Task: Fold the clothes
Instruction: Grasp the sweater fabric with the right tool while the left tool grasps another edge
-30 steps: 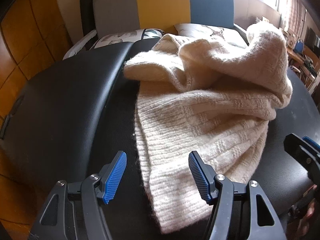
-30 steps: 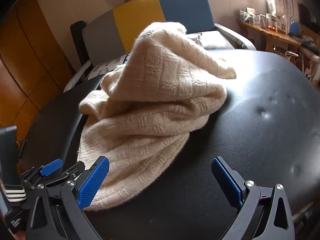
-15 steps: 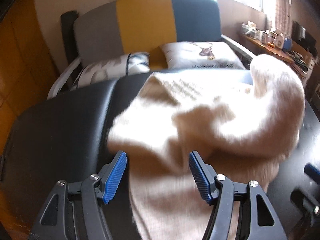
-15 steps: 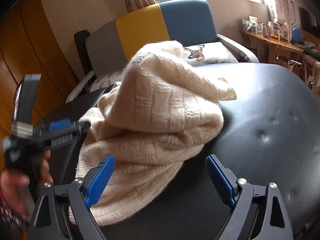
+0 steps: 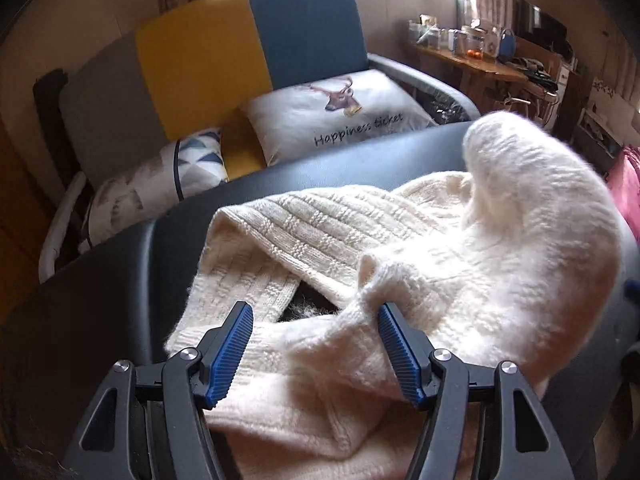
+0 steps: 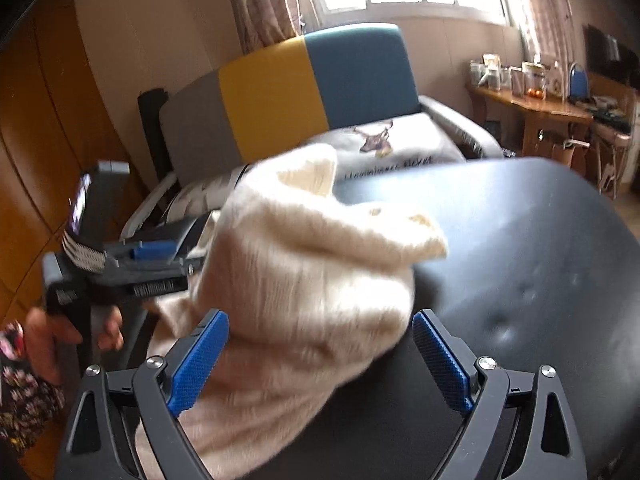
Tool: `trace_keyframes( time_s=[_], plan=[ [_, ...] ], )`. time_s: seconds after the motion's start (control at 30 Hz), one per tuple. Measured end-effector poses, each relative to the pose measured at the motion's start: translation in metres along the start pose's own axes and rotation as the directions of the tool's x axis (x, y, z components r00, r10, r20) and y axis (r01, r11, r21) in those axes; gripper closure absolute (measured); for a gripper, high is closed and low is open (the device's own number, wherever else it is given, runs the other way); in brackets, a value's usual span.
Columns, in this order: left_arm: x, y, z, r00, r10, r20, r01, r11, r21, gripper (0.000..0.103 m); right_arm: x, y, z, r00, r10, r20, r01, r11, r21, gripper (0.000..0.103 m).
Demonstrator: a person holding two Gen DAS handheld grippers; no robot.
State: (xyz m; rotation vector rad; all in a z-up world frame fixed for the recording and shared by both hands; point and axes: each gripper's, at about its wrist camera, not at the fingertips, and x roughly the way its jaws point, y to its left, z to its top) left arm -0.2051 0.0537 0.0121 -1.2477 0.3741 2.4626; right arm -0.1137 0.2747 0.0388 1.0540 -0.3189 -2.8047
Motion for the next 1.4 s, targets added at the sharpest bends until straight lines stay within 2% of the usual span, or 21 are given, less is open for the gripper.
trace_keyframes(
  time_s=[0.13,0.23,0.3,0.4,0.47,0.53,0.6,0.7,0.73,0.87,0.97,1.27,1.3,1.4],
  plan=[
    [0.008,-0.003,-0.005,0.998,-0.061,-0.024,0.061,0.998,-0.014,0.037,0.005,0.002,0.017,1.0,-0.011,0.018,0.011,1.0,-0.019,0.009],
    [0.017,-0.008,-0.012,0.996,-0.07,-0.048,0.069,0.997,-0.02,0.037,0.015,0.004,0.021,1.0,0.006,0.002,-0.006,1.0,-0.012,0.009],
    [0.022,-0.006,-0.018,0.993,-0.098,-0.059,0.095,0.994,-0.061,0.039,0.023,0.005,0.02,1.0,0.024,-0.013,-0.024,1.0,-0.01,0.012],
    [0.027,0.0,-0.027,0.988,-0.139,-0.068,0.13,0.983,-0.126,0.045,0.038,0.008,0.016,0.998,0.025,-0.051,-0.027,0.999,-0.038,0.037],
    [0.027,0.001,-0.031,0.987,-0.145,-0.074,0.133,0.981,-0.142,0.051,0.048,0.005,0.009,0.995,0.032,-0.09,-0.035,0.999,-0.032,0.044],
    [0.024,-0.002,-0.035,0.989,-0.125,-0.074,0.115,0.986,-0.124,0.066,0.056,0.003,0.004,0.992,0.048,-0.12,-0.051,0.998,-0.026,0.058],
    [0.018,-0.007,-0.037,0.991,-0.113,-0.07,0.106,0.989,-0.102,0.078,0.054,0.001,-0.002,0.992,0.058,-0.114,-0.061,0.998,-0.022,0.066],
    [0.007,-0.009,-0.04,0.991,-0.122,-0.047,0.117,0.988,-0.101,0.084,0.043,-0.001,-0.007,0.995,0.061,-0.084,-0.064,0.998,-0.026,0.082],
    [0.002,-0.008,-0.041,0.99,-0.135,-0.038,0.13,0.985,-0.111,0.085,0.038,-0.002,-0.009,0.995,0.061,-0.073,-0.064,0.998,-0.027,0.087],
    [-0.014,-0.006,-0.041,0.983,-0.182,-0.016,0.179,0.975,-0.129,0.085,0.023,-0.012,-0.019,0.994,0.08,-0.067,-0.08,0.997,0.005,0.092],
    [-0.018,-0.006,-0.034,0.979,-0.205,-0.014,0.202,0.97,-0.134,0.079,0.02,-0.017,-0.032,0.993,0.075,-0.09,-0.074,0.997,0.006,0.096],
    [-0.029,-0.008,-0.015,0.962,-0.274,-0.009,0.269,0.952,-0.147,0.072,0.026,-0.039,-0.059,0.984,0.068,-0.164,-0.057,0.996,0.07,0.097],
    [-0.025,-0.012,-0.014,0.962,-0.274,-0.023,0.268,0.954,-0.135,0.071,0.027,-0.041,-0.062,0.982,0.064,-0.177,-0.051,0.996,0.077,0.1],
    [-0.006,-0.029,-0.021,0.955,-0.281,-0.091,0.273,0.957,-0.096,0.071,0.027,-0.053,-0.071,0.977,0.088,-0.193,-0.065,0.991,0.12,0.1]
  ],
)
